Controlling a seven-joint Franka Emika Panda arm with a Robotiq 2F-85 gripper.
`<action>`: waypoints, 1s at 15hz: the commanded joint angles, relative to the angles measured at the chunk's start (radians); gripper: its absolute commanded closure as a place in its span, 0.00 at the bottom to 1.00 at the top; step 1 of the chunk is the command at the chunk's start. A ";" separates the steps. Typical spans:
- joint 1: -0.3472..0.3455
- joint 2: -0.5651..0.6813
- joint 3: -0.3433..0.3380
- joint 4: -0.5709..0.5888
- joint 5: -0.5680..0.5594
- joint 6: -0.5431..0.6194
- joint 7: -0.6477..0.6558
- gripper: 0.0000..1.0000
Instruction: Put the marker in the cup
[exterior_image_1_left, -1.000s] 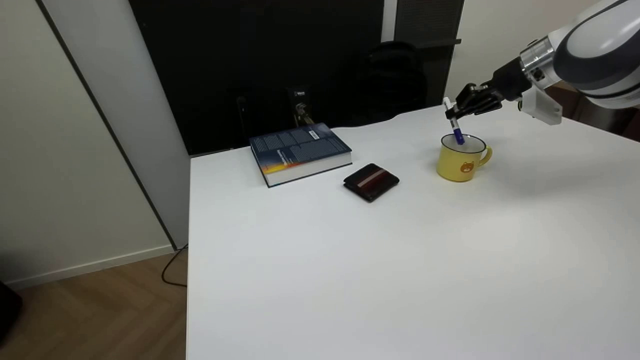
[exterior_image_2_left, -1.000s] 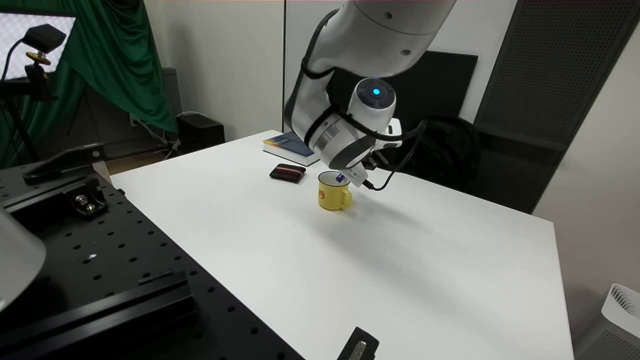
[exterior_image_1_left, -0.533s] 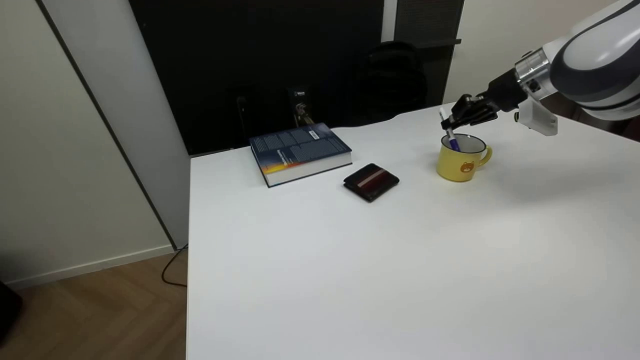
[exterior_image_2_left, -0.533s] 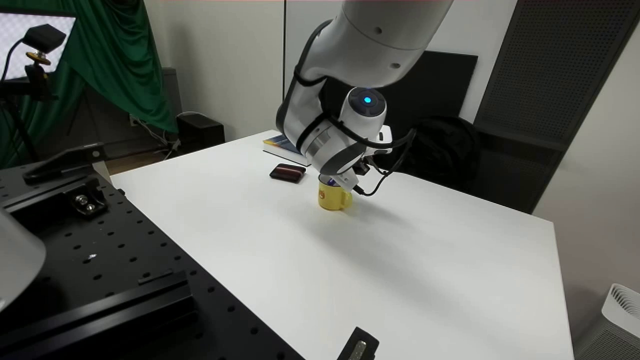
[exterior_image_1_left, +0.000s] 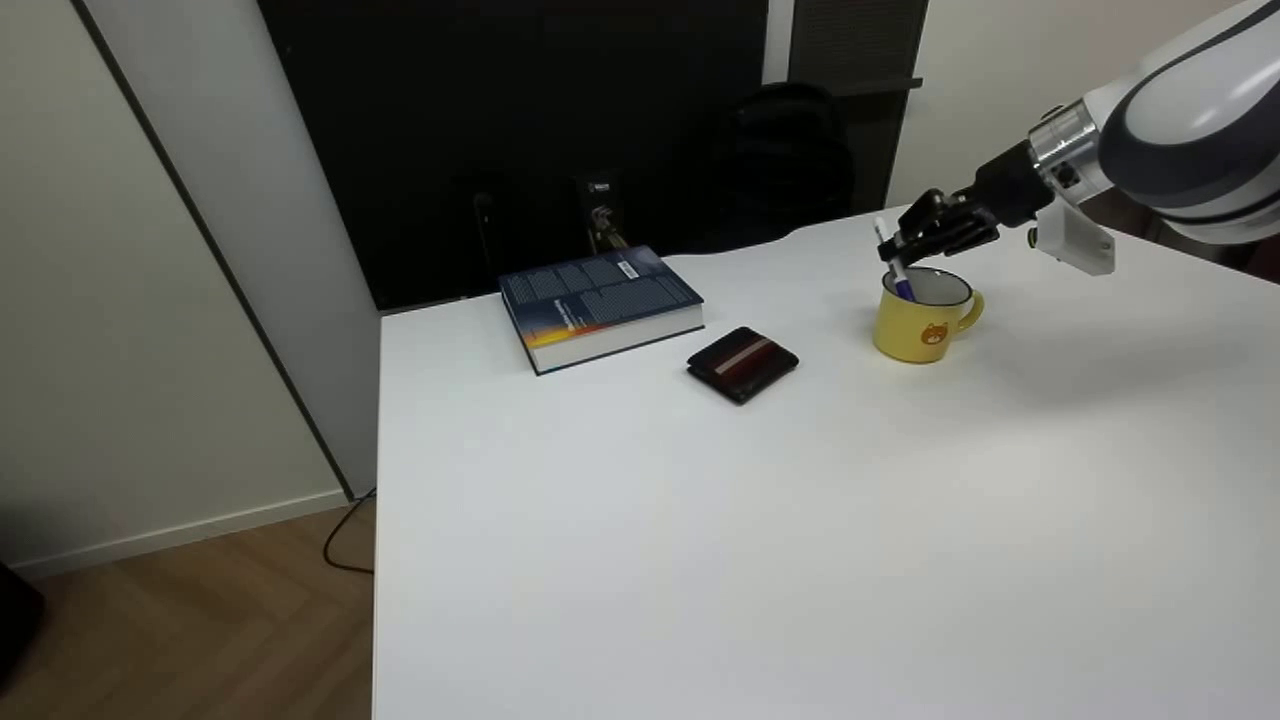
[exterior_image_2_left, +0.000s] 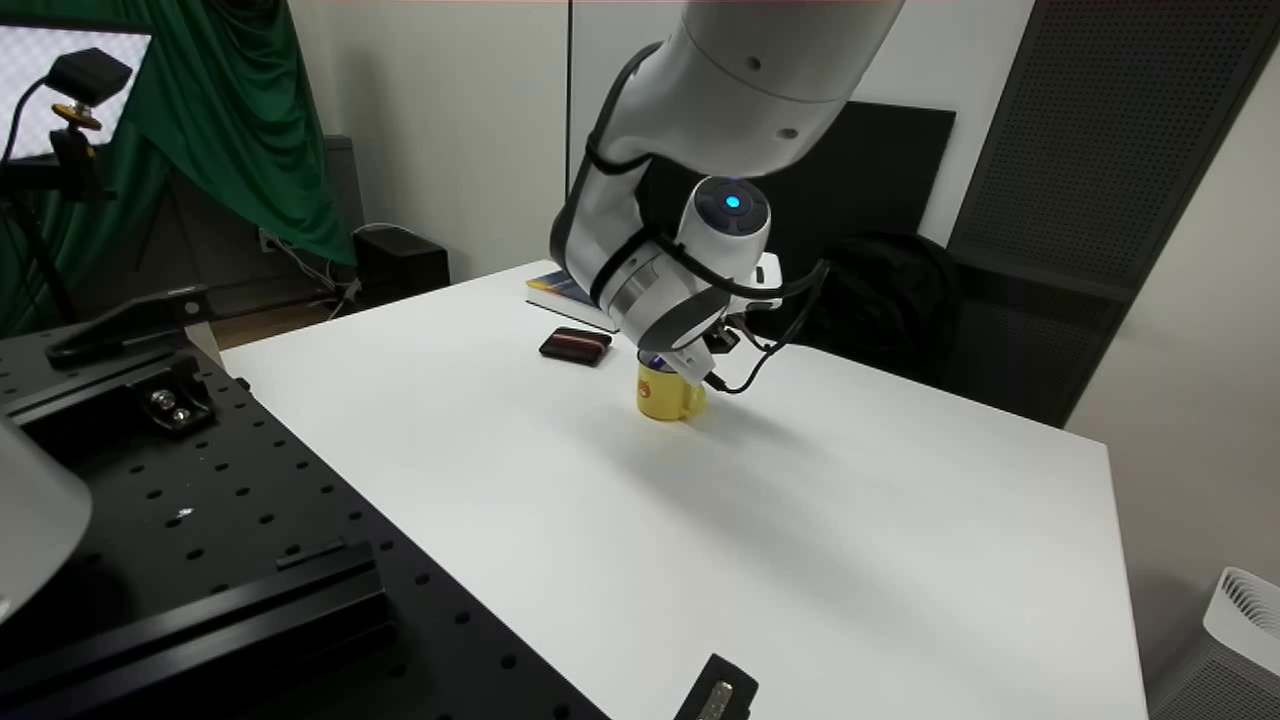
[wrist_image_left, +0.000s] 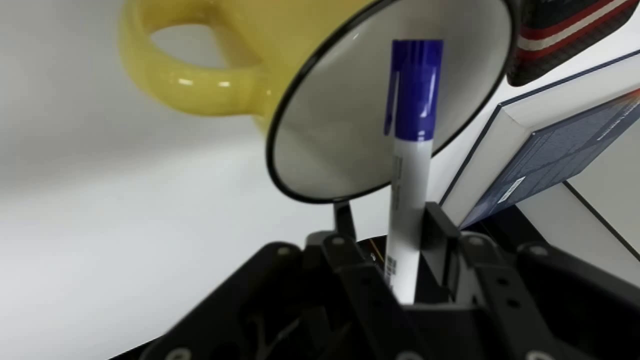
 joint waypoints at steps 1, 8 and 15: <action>0.015 0.030 0.005 0.040 0.004 0.006 -0.001 0.31; 0.044 0.004 0.009 0.018 0.009 0.002 0.009 0.00; 0.198 -0.181 -0.094 -0.041 0.128 -0.009 0.049 0.00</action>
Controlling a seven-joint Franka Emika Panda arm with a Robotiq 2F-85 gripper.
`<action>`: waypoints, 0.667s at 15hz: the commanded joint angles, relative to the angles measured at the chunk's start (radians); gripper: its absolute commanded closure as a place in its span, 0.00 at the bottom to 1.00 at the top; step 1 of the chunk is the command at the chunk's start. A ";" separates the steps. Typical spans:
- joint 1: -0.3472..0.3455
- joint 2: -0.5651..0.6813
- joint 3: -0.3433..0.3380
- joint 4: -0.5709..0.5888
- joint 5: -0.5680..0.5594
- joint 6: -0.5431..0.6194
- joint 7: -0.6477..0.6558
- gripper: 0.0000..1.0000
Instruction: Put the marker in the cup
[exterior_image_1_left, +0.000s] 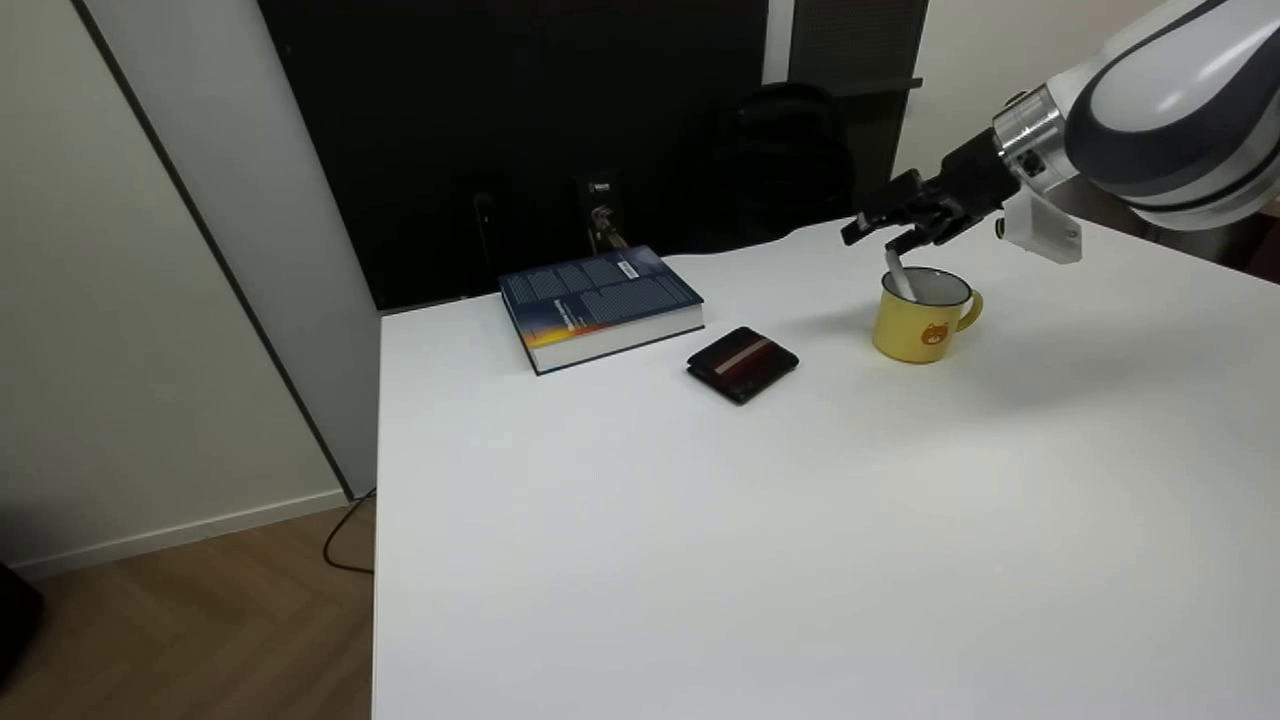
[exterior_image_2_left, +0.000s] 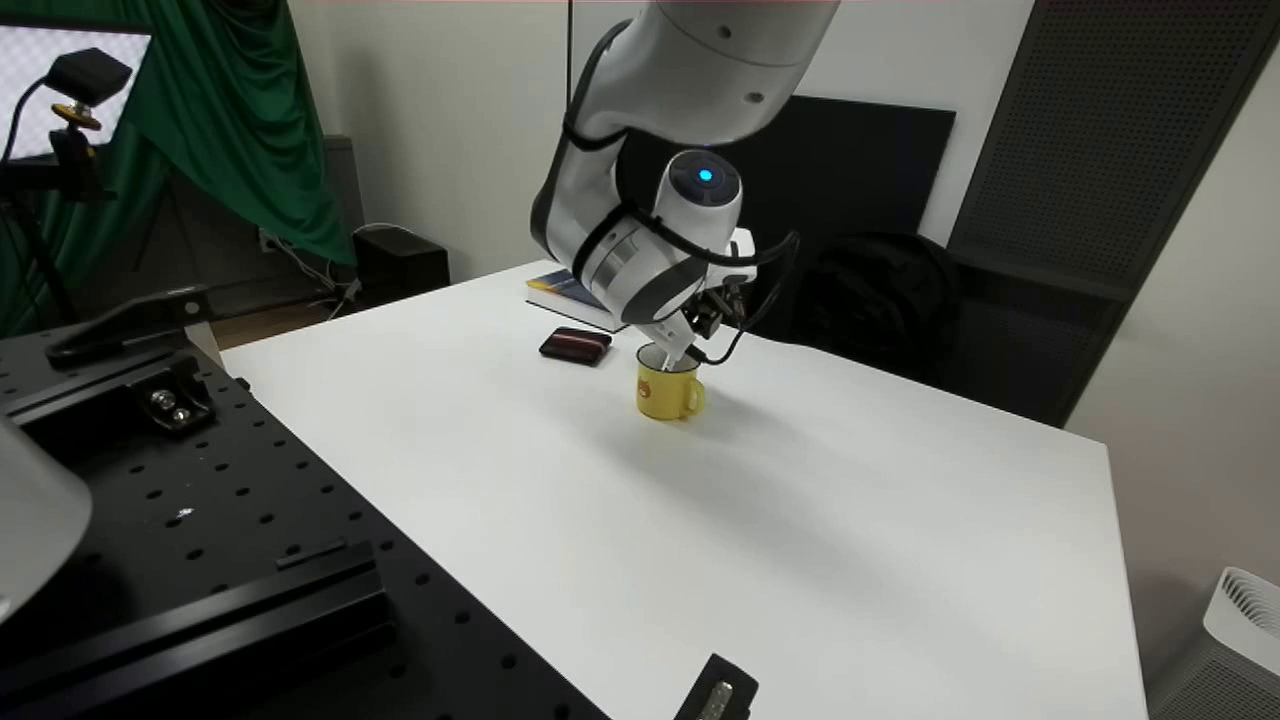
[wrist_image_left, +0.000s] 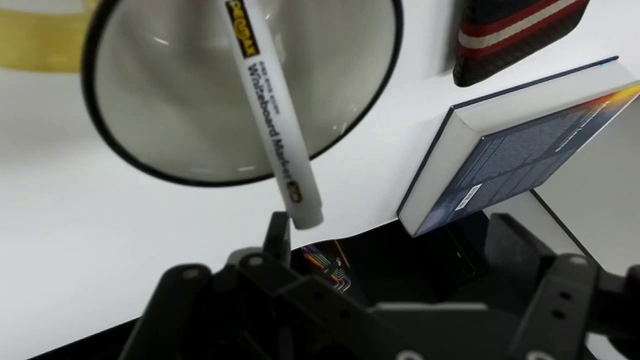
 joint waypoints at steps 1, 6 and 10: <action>0.128 -0.171 -0.109 -0.050 0.105 -0.021 0.051 0.00; 0.174 -0.373 -0.119 -0.120 0.183 -0.234 0.053 0.00; 0.158 -0.491 -0.066 -0.132 0.313 -0.524 0.002 0.00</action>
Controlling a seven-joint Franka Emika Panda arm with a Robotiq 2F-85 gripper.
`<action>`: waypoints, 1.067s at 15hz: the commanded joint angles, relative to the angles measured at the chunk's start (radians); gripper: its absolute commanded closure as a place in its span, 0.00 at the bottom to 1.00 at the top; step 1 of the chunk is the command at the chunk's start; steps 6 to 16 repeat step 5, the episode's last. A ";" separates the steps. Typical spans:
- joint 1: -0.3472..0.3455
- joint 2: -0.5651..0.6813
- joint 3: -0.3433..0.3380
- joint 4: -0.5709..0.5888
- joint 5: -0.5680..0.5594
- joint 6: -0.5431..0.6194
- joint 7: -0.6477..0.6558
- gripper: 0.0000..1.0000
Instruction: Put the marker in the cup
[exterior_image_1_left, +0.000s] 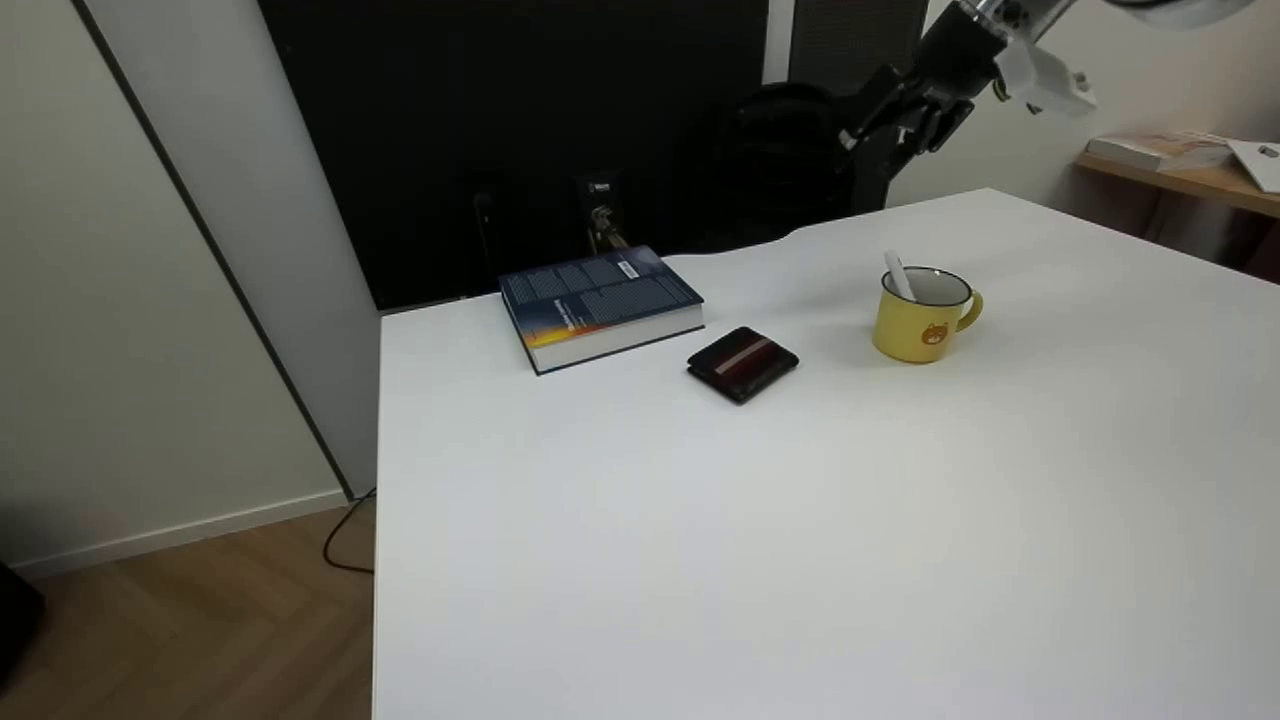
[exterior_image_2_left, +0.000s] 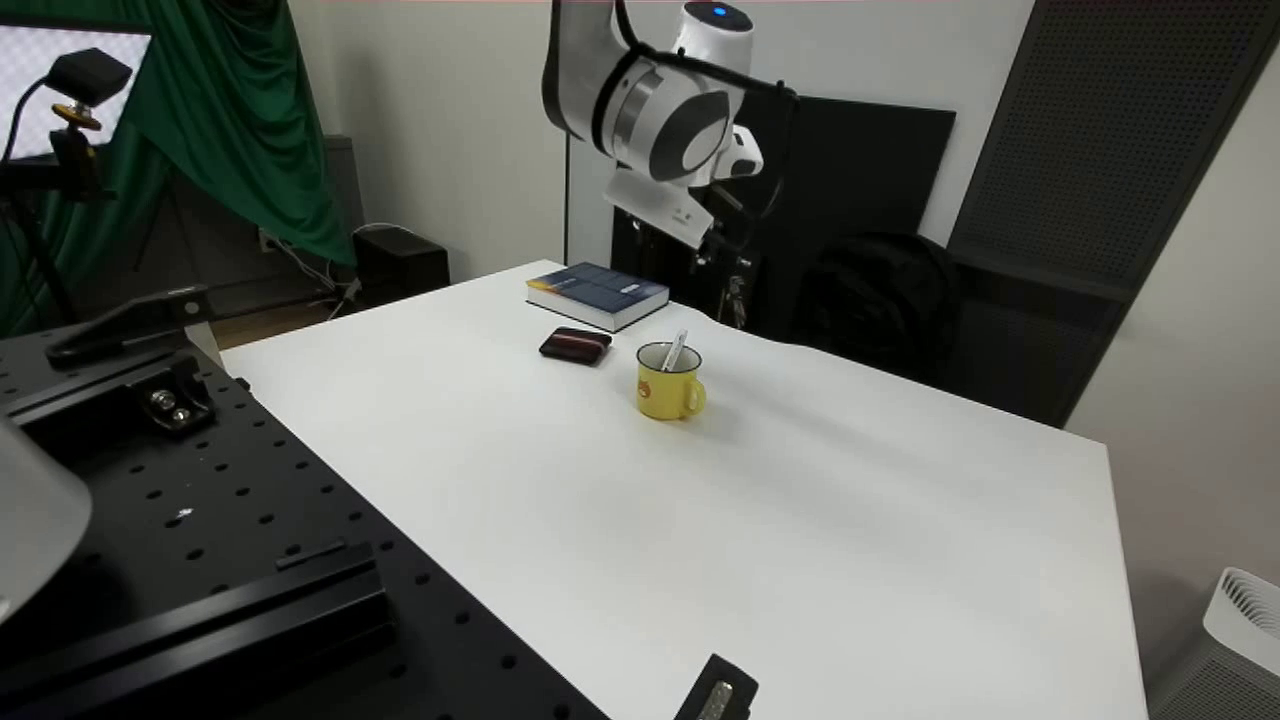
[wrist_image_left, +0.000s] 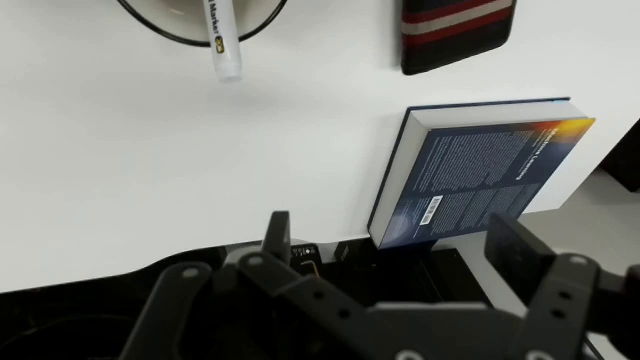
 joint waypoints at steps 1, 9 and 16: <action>-0.001 -0.134 0.012 -0.047 0.134 -0.227 -0.021 0.00; 0.045 -0.145 -0.025 -0.012 0.244 -0.288 -0.085 0.00; 0.045 -0.145 -0.025 -0.012 0.244 -0.288 -0.085 0.00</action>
